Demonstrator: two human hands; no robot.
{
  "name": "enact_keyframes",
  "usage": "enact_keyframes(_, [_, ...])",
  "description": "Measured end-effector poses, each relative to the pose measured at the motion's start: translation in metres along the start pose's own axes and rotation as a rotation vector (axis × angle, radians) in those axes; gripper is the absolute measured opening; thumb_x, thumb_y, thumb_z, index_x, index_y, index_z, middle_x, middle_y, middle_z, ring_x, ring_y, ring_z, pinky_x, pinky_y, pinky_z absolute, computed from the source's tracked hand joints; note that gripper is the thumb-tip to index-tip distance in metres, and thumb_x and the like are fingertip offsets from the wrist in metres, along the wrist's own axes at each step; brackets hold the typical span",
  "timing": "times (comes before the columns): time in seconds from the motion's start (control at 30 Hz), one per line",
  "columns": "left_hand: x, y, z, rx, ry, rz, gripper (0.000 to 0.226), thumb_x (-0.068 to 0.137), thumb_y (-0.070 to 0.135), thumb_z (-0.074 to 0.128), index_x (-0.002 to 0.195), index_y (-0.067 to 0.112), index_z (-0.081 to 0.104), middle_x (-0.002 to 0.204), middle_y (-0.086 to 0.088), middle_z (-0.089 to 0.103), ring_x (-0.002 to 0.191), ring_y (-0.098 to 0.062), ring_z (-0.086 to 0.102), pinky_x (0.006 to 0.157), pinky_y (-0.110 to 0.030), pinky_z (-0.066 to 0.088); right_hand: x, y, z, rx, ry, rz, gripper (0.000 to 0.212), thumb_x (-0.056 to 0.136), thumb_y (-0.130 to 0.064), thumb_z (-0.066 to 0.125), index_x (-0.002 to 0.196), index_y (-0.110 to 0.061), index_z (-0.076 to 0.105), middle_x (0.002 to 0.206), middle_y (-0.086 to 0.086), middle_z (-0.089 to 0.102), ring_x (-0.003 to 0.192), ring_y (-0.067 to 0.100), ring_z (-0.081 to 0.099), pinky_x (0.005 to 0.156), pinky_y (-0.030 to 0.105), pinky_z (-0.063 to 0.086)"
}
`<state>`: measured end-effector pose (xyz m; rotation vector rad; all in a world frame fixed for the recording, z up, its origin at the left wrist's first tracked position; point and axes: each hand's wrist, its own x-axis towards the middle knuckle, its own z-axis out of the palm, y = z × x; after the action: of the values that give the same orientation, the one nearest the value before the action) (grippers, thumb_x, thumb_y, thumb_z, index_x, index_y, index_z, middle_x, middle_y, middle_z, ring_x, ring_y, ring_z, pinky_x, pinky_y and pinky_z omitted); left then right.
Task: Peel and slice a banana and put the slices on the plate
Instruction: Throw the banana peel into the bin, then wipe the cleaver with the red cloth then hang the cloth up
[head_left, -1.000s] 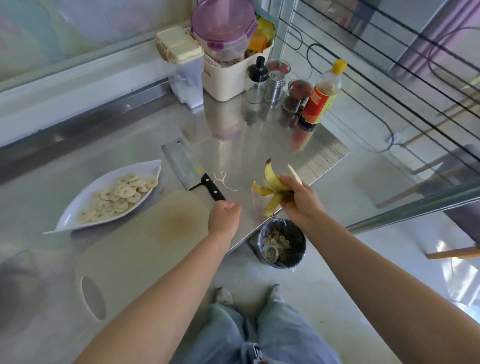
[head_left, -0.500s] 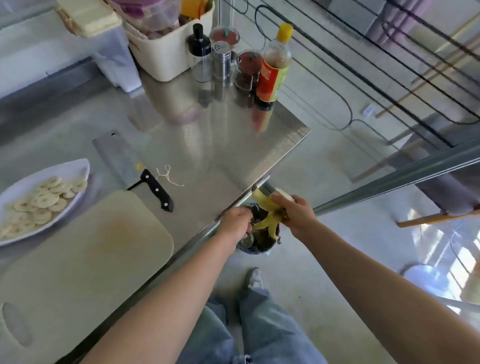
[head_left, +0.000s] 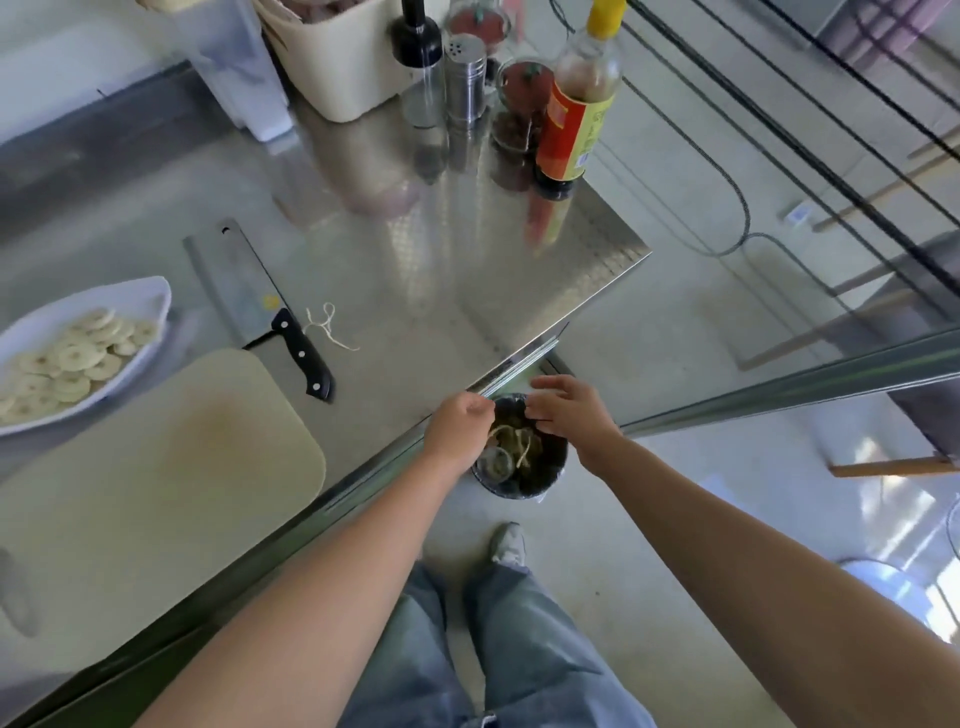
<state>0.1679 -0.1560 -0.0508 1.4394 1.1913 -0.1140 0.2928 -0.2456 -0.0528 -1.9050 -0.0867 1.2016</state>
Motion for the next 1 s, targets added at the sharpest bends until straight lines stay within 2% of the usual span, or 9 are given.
enact_keyframes(0.13, [-0.011, -0.002, -0.019, -0.026, 0.111, 0.092, 0.018, 0.086, 0.032, 0.052, 0.077, 0.021, 0.062, 0.079, -0.009, 0.069, 0.083, -0.035, 0.066, 0.082, -0.046, 0.052, -0.012, -0.037, 0.027, -0.072, -0.101, -0.203, 0.014, 0.088, -0.002, 0.054, 0.093, -0.01, 0.064, 0.081, 0.01, 0.066, 0.071, 0.017, 0.061, 0.069, 0.029, 0.049])
enact_keyframes(0.23, [-0.032, -0.011, -0.046, -0.032, 0.237, 0.16, 0.02, 0.089, 0.026, 0.052, 0.076, 0.019, 0.067, 0.066, 0.002, 0.064, 0.065, -0.025, 0.06, 0.073, -0.042, 0.054, -0.025, -0.056, 0.059, -0.154, -0.173, -0.329, 0.017, 0.089, 0.0, 0.05, 0.09, -0.008, 0.064, 0.079, 0.012, 0.067, 0.068, 0.018, 0.063, 0.061, 0.022, 0.051])
enact_keyframes(0.4, [-0.084, -0.057, -0.117, 0.162, 0.594, 0.149, 0.014, 0.093, 0.028, 0.052, 0.083, 0.021, 0.06, 0.074, 0.008, 0.064, 0.068, -0.012, 0.06, 0.061, -0.027, 0.044, -0.063, -0.07, 0.135, -0.473, -0.375, -0.504, 0.019, 0.089, -0.006, 0.052, 0.091, -0.017, 0.067, 0.081, 0.0, 0.07, 0.075, 0.015, 0.066, 0.072, 0.027, 0.056])
enact_keyframes(0.47, [-0.103, -0.092, -0.15, 0.248, 0.735, 0.105, 0.01, 0.092, 0.029, 0.052, 0.093, 0.021, 0.059, 0.088, 0.005, 0.061, 0.082, -0.016, 0.058, 0.066, -0.028, 0.043, -0.083, -0.067, 0.174, -0.64, -0.502, -0.621, 0.019, 0.089, -0.008, 0.054, 0.1, -0.018, 0.066, 0.096, -0.001, 0.069, 0.084, 0.015, 0.065, 0.078, 0.027, 0.052])
enact_keyframes(0.53, [-0.121, -0.129, -0.18, 0.371, 0.841, 0.024, 0.021, 0.092, 0.029, 0.053, 0.108, 0.018, 0.059, 0.111, -0.003, 0.059, 0.105, -0.022, 0.054, 0.084, -0.034, 0.045, -0.099, -0.058, 0.213, -0.851, -0.642, -0.766, 0.029, 0.09, -0.011, 0.055, 0.118, -0.016, 0.061, 0.121, 0.001, 0.061, 0.104, 0.015, 0.059, 0.09, 0.023, 0.044])
enact_keyframes(0.6, [-0.137, -0.163, -0.206, 0.497, 0.824, -0.093, 0.036, 0.094, 0.032, 0.051, 0.127, 0.018, 0.051, 0.137, -0.008, 0.048, 0.129, -0.027, 0.041, 0.105, -0.039, 0.036, -0.108, -0.046, 0.251, -1.081, -0.737, -0.863, 0.043, 0.092, -0.019, 0.055, 0.134, -0.017, 0.049, 0.144, 0.004, 0.042, 0.127, 0.02, 0.044, 0.105, 0.03, 0.036])
enact_keyframes(0.67, [-0.15, -0.193, -0.227, 0.526, 0.733, -0.158, 0.045, 0.096, 0.034, 0.046, 0.138, 0.017, 0.041, 0.149, -0.01, 0.035, 0.138, -0.028, 0.031, 0.112, -0.039, 0.028, -0.113, -0.036, 0.285, -1.28, -0.753, -0.874, 0.051, 0.093, -0.027, 0.053, 0.141, -0.02, 0.04, 0.152, 0.006, 0.03, 0.135, 0.024, 0.034, 0.109, 0.036, 0.032])
enact_keyframes(0.8, [-0.164, -0.225, -0.258, 0.472, 0.638, -0.058, 0.032, 0.095, 0.024, 0.049, 0.124, 0.011, 0.05, 0.131, -0.01, 0.047, 0.121, -0.027, 0.044, 0.099, -0.036, 0.042, -0.124, -0.031, 0.334, -1.56, -0.57, -0.845, 0.04, 0.093, -0.027, 0.049, 0.131, -0.017, 0.049, 0.132, 0.009, 0.045, 0.121, 0.028, 0.045, 0.097, 0.038, 0.043])
enact_keyframes(1.0, [-0.169, -0.238, -0.308, 0.293, 0.551, 0.001, 0.027, 0.093, 0.019, 0.05, 0.118, 0.016, 0.061, 0.12, -0.007, 0.055, 0.112, -0.025, 0.054, 0.093, -0.031, 0.04, -0.136, -0.05, 0.39, -1.814, -0.386, -0.732, 0.031, 0.091, -0.021, 0.044, 0.117, -0.012, 0.055, 0.12, 0.01, 0.053, 0.109, 0.03, 0.055, 0.085, 0.034, 0.045])
